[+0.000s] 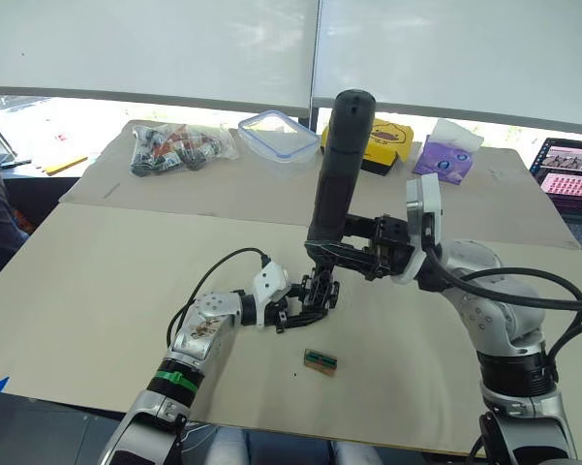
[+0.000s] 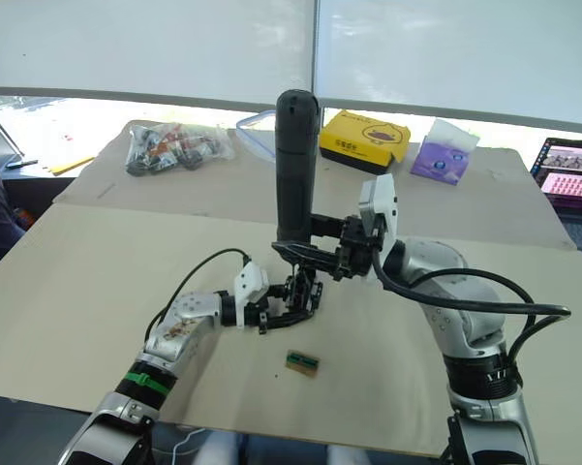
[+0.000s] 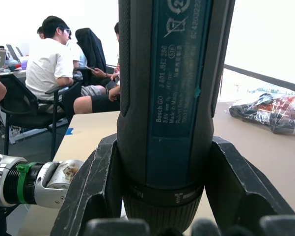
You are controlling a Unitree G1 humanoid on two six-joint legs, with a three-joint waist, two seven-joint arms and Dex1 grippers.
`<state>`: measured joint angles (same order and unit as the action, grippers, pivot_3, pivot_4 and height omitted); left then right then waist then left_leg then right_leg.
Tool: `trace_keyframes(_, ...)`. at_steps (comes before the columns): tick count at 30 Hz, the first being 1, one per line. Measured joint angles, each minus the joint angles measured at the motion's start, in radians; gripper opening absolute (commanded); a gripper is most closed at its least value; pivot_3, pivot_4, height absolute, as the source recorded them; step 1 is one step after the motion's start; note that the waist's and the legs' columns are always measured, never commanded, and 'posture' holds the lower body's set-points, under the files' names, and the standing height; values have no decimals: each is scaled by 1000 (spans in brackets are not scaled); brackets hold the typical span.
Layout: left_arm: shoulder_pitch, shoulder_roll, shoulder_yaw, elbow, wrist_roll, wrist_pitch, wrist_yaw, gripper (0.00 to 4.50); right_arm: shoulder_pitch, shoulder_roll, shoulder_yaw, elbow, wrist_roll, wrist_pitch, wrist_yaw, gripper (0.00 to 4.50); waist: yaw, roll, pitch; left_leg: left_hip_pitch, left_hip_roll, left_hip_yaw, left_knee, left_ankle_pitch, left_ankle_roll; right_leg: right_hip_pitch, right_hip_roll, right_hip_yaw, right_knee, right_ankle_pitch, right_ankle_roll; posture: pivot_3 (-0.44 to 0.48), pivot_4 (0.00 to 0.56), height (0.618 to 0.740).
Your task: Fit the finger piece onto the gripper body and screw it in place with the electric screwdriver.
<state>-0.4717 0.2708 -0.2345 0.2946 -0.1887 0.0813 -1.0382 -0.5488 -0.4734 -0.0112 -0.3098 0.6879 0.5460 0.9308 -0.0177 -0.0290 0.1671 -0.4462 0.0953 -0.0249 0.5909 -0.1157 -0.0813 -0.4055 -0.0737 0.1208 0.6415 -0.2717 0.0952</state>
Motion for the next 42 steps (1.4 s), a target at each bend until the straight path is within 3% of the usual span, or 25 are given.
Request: trace_keyframes(42, 13, -9, 0, 32, 27, -60, 9, 2403, 38, -23, 83, -67, -77, -45, -60, 1928, -1, 0, -5, 3, 0, 0, 0, 0, 0, 3, 0, 0, 0, -3, -4, 0, 150, 740)
